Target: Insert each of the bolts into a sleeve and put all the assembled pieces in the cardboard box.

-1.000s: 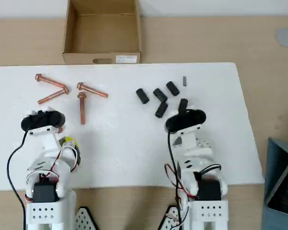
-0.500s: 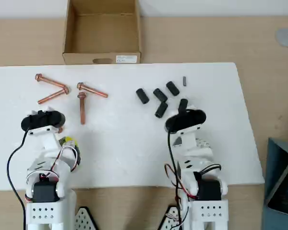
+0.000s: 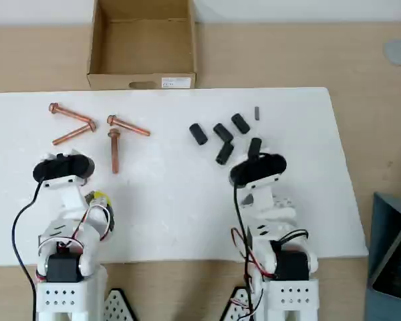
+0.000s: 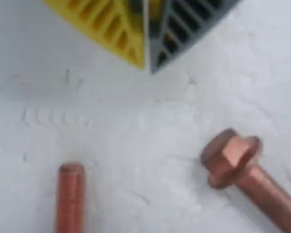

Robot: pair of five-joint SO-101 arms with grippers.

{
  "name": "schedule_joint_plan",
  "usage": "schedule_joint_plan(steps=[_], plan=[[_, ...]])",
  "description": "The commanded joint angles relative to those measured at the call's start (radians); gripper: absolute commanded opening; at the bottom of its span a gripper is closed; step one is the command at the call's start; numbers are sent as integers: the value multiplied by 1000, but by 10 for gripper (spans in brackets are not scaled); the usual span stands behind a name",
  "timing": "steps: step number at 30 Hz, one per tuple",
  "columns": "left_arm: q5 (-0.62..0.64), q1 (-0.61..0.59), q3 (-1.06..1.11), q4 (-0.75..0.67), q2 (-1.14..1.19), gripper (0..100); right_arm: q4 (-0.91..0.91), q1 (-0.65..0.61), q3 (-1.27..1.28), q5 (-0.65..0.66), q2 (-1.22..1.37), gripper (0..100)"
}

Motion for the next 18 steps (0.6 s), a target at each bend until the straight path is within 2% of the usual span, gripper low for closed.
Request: schedule_joint_plan(steps=[1,10,12,18], plan=[[-3,8,-114,48,-5,4,63,13,-122,-11,-108,11],[-6,9,-235,60,-5,6,133,19,-243,0,-104,11],[-6,8,-262,60,-4,6,133,19,-262,46,-84,11],[-8,8,-371,114,108,7,132,19,-427,75,165,12]])
